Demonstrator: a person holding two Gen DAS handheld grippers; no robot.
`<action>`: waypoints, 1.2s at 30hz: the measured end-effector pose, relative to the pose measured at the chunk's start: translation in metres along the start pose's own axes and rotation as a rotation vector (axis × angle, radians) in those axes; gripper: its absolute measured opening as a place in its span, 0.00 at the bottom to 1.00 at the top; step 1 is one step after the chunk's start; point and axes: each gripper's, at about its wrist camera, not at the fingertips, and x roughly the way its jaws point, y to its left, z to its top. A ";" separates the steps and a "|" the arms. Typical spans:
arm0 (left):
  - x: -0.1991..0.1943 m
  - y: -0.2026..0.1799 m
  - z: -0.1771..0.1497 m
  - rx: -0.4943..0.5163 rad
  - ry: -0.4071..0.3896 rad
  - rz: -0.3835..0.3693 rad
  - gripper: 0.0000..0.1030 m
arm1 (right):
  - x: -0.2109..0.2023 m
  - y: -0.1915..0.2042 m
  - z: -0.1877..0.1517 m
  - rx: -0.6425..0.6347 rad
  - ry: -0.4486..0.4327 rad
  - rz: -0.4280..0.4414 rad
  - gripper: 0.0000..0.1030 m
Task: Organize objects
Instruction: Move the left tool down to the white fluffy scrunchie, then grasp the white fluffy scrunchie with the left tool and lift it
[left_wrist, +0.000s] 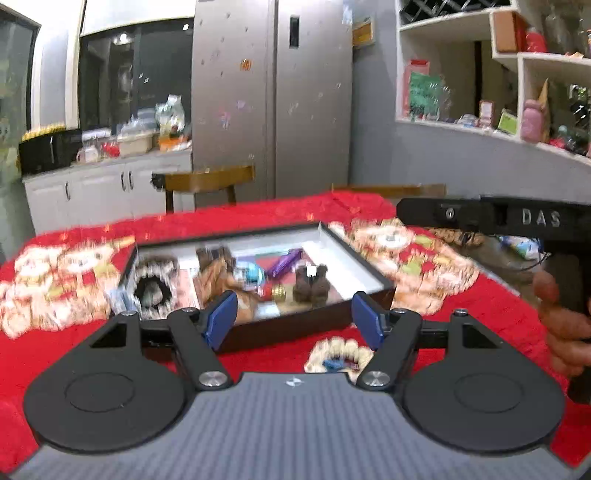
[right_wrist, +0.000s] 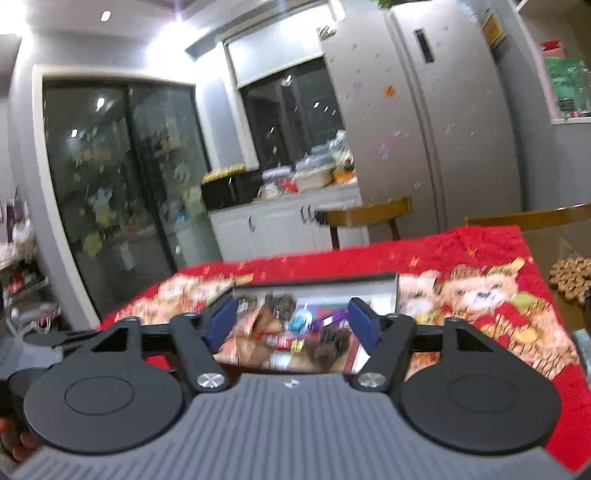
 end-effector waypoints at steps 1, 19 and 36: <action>0.007 0.001 -0.004 -0.021 0.026 -0.012 0.71 | 0.002 0.000 -0.004 -0.001 0.005 0.003 0.59; 0.082 -0.012 -0.046 -0.107 0.270 -0.064 0.68 | 0.038 -0.047 -0.047 0.121 0.188 0.021 0.58; 0.074 -0.012 -0.049 -0.071 0.214 -0.005 0.10 | 0.036 -0.046 -0.045 0.132 0.191 0.029 0.58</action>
